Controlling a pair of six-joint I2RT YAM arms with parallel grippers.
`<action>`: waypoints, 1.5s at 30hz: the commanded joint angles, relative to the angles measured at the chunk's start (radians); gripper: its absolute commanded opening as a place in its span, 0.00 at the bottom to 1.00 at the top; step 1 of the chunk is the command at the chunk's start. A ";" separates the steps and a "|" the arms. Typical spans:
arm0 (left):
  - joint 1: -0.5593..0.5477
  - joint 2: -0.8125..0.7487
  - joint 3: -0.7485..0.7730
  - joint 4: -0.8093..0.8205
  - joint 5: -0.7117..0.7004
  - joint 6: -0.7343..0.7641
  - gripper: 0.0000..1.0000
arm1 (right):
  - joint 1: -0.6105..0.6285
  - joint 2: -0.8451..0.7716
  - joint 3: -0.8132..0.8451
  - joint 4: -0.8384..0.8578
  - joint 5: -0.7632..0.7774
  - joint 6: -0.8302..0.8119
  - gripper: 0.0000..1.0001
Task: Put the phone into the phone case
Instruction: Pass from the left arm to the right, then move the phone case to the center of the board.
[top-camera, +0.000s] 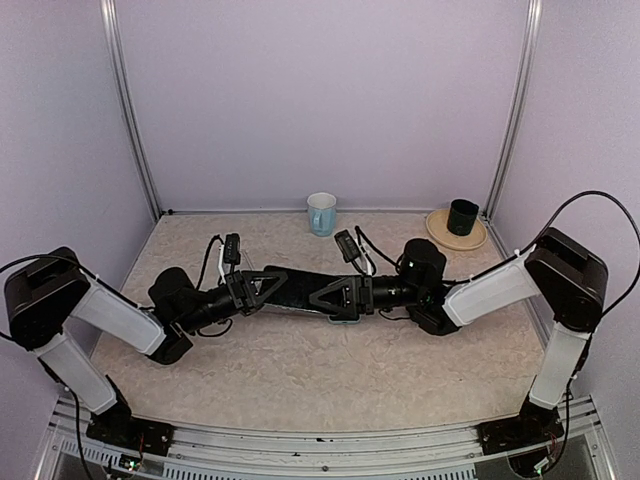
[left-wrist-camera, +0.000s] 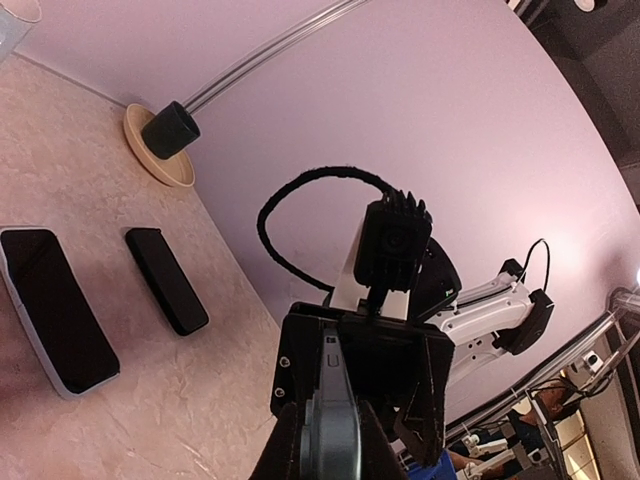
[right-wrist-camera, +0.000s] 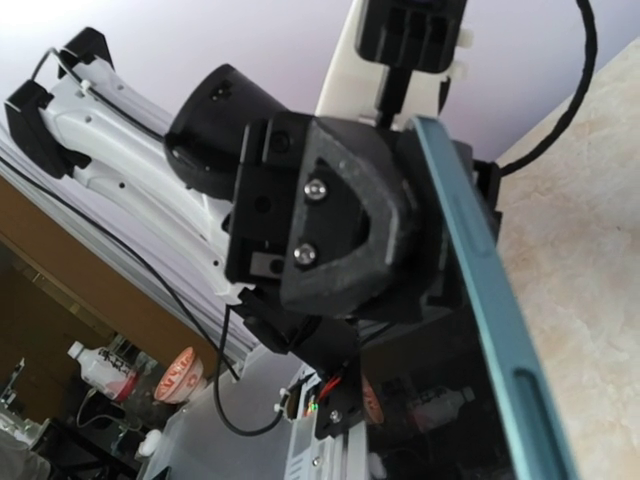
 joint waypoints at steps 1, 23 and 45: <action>-0.008 0.014 0.029 0.087 -0.022 -0.018 0.01 | -0.006 0.023 0.032 0.003 -0.007 -0.008 0.58; -0.007 0.022 0.008 0.082 -0.042 -0.026 0.33 | -0.007 0.011 0.047 -0.054 -0.014 -0.048 0.00; 0.147 -0.247 0.156 -0.789 -0.315 0.422 0.98 | -0.048 -0.247 0.046 -0.611 0.220 -0.406 0.00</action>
